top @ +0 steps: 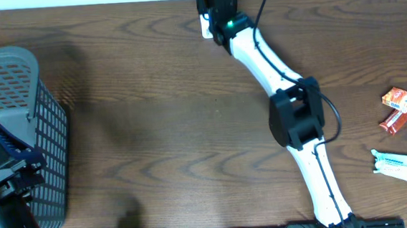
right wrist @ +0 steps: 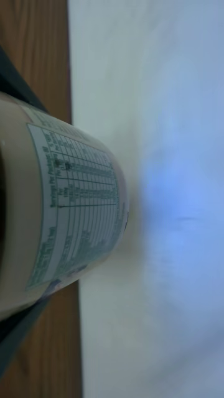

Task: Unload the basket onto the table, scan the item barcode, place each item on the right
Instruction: 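Raise the jar's label right against the white scanner window, then carry the jar to the right table edge and release it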

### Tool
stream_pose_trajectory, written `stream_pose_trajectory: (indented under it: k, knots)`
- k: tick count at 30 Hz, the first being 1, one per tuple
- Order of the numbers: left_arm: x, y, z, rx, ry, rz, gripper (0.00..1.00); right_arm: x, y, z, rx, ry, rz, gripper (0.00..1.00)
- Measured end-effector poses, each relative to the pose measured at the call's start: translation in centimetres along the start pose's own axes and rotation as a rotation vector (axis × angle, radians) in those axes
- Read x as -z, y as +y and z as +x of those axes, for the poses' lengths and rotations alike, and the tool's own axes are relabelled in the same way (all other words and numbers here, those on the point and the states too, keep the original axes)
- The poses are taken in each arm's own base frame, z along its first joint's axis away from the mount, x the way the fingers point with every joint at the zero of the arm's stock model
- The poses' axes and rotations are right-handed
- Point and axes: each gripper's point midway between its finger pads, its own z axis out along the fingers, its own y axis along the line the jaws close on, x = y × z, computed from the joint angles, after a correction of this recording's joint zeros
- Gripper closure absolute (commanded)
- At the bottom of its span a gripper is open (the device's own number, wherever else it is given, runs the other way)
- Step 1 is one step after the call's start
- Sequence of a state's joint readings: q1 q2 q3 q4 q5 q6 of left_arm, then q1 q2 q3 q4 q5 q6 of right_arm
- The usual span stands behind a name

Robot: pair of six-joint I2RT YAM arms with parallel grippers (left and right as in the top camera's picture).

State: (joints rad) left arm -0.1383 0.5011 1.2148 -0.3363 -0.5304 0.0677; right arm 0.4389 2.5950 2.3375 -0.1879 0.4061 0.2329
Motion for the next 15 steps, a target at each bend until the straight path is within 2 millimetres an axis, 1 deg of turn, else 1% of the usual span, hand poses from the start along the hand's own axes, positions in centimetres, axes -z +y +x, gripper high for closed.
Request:
stream_pose_trajectory:
  k: [2,4,5,8,12,14,15]
  knots:
    - [0.0,0.0,0.0,-0.002,0.000,0.000,0.15,-1.0,-0.4,1.9,0.018,0.017,0.029,0.53]
    - [0.0,0.0,0.1,-0.007,0.003,0.000,0.16,-1.6,-0.8,3.3,0.033,0.032,0.054,0.53]
    - [0.0,0.0,0.1,-0.010,0.004,0.000,0.15,-1.7,-1.0,3.4,0.034,0.026,0.067,0.51]
    - [0.0,0.0,0.2,-0.013,0.007,0.000,0.15,-1.5,-1.5,3.8,0.051,0.048,0.091,0.50]
    - [0.0,0.0,0.2,-0.017,0.009,0.000,0.15,0.1,-2.9,4.1,0.101,0.138,0.142,0.49]
    - [0.0,0.0,0.3,-0.018,0.010,0.000,0.15,1.6,-4.0,3.6,0.129,0.188,0.167,0.49]
    - [0.0,0.0,0.3,-0.018,0.010,0.000,0.15,2.6,-4.7,3.0,0.141,0.212,0.181,0.50]
